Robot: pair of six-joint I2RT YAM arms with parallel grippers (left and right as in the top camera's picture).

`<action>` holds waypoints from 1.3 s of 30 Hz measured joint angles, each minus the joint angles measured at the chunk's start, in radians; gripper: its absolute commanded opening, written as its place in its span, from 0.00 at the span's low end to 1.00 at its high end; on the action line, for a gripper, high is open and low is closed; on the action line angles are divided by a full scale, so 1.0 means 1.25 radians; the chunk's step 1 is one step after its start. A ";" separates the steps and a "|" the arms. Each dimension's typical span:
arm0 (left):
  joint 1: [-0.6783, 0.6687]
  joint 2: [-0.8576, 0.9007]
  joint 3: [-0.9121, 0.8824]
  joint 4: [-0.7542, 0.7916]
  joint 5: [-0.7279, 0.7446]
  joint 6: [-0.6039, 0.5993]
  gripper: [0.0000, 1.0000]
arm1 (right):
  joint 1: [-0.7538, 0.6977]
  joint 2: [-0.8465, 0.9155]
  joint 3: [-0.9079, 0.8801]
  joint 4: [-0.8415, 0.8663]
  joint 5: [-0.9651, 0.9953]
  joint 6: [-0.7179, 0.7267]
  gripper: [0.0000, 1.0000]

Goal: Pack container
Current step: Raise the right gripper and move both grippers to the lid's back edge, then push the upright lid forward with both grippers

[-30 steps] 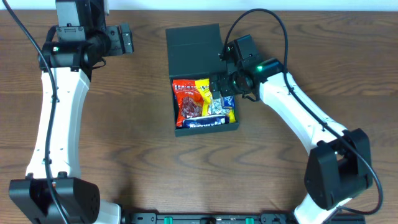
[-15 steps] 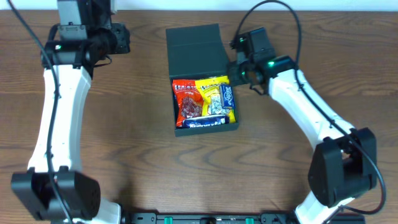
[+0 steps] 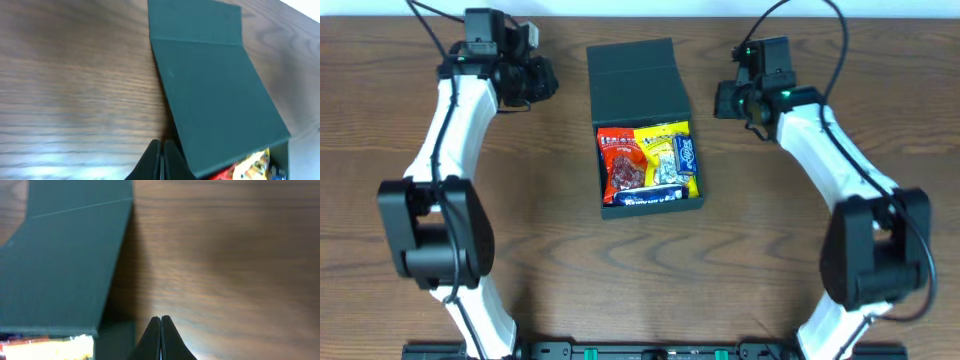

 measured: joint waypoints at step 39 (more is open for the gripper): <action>-0.044 0.211 0.000 0.205 0.232 -0.292 0.06 | -0.055 0.374 0.333 0.052 -0.567 0.140 0.01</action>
